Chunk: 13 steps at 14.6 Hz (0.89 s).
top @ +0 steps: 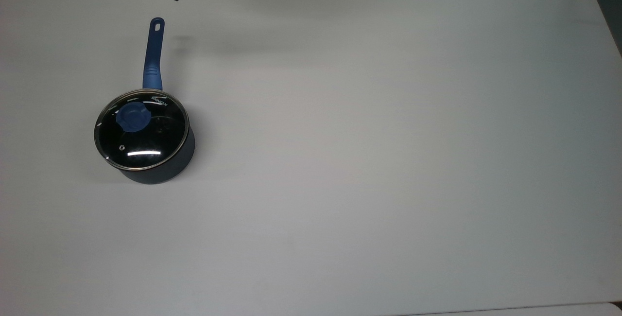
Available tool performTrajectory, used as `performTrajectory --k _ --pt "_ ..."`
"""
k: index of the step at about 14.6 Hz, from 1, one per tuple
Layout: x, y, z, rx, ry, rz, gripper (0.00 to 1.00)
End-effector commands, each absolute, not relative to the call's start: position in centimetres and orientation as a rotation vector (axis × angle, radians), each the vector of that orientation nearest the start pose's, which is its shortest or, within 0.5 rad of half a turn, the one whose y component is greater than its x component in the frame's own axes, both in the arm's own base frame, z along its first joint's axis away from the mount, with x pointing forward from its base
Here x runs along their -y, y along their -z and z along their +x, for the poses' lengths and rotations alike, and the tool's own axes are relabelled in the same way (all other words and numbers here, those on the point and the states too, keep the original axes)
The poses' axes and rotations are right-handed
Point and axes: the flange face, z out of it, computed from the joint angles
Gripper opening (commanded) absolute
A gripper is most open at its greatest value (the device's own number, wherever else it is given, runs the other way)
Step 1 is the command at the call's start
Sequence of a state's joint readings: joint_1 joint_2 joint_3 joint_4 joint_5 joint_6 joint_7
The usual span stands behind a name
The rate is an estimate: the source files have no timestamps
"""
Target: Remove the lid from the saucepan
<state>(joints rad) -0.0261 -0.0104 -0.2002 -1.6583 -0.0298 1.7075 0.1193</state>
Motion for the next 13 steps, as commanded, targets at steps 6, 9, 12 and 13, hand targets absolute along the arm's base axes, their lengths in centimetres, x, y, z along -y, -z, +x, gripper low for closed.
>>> performTrajectory --k 6,9,12,13 --pt "13.14 -60.70 54.48 -0.530 0.111 -3.123 1.00" --pt "13.16 -61.19 54.66 -0.530 0.128 -3.124 1.00" --pt "13.35 -61.34 54.70 -0.502 0.135 -3.131 1.00" --pt "13.38 -61.09 54.82 -0.471 0.127 -3.141 1.00"
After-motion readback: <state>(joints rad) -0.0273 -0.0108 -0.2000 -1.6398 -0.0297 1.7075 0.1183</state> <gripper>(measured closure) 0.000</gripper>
